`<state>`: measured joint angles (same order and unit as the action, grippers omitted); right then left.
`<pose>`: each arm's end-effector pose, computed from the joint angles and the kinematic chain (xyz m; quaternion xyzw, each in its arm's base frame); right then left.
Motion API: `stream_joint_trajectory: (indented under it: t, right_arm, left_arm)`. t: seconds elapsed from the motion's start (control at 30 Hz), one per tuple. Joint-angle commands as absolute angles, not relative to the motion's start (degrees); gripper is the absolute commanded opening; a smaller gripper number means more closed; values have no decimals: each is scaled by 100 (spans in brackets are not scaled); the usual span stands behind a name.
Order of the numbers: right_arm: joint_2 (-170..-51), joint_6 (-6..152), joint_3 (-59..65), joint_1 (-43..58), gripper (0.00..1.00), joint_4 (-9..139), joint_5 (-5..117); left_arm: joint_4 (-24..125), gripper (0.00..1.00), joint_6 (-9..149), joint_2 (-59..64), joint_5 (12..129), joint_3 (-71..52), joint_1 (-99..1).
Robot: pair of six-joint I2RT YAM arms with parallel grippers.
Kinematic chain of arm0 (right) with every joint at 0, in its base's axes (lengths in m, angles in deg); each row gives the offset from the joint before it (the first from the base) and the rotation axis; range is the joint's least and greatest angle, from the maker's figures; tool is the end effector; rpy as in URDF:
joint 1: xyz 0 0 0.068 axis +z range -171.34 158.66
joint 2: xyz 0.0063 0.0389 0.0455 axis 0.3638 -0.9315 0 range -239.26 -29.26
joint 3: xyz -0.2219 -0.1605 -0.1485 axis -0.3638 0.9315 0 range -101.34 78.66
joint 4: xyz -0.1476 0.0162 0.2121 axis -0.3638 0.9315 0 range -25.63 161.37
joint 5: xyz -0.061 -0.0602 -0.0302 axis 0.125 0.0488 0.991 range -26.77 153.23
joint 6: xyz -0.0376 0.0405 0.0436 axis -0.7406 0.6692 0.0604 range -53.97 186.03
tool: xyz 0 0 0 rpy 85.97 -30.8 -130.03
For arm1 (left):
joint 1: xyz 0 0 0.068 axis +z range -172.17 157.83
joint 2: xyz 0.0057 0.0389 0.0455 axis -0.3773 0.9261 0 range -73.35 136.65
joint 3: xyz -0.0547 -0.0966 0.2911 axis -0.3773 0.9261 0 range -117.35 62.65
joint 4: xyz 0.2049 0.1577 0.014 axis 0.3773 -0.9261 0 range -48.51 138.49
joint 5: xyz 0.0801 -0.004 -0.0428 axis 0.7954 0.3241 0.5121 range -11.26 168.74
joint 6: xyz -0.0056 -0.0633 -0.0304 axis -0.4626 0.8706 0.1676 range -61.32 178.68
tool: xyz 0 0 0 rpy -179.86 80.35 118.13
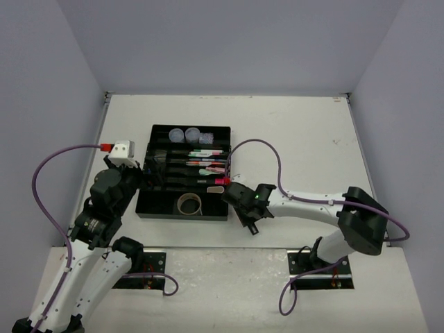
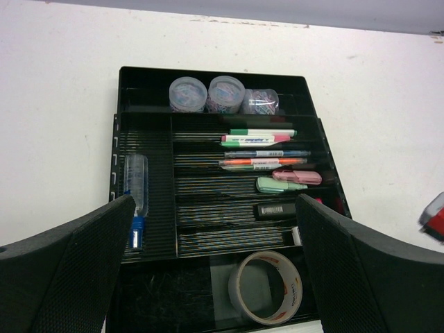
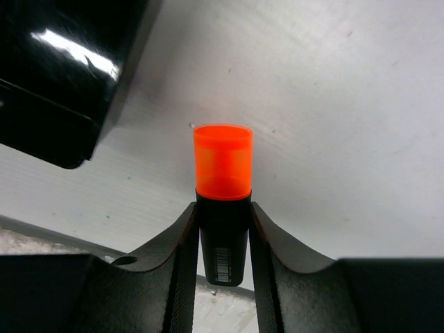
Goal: Sort the stationery into containers
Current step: Pick up the pen from the center of the board, then place the pen in the storage box.
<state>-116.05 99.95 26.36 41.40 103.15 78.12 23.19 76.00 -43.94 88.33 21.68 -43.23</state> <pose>0.1386 0.2368 0.2050 -0.2258 0.9549 0.0225 0.1917 0.1038 -0.0299 0.3389 -0.0260 0.7852 -0.1402 0.6026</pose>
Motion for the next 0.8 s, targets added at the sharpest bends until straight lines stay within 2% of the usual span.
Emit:
stream_joint_trajectory:
  t: [0.0,0.1,0.27,0.43,0.77]
  right_arm:
    - [-11011,9777,1807,4164,22,11036,8909]
    - [-11038,9191,1162,4107,23,10990,9100]
    - [-12153,6804,93,4004,18,10273,8818]
    - [-12896,4354,-469,3579,16,9341,6950]
    - [-13964,2755,-1584,3009,16,9818,5945]
  left_arm:
    - [2515,100,7485,-4421,8828,2187,-4291]
    - [2513,100,7494,-4417,8832,2178,-4291]
    - [2520,100,7486,-4426,8806,2179,-4265]
    - [2521,100,7494,-4419,8789,2194,-4256]
    - [2529,100,7494,-4452,8765,2187,-4256]
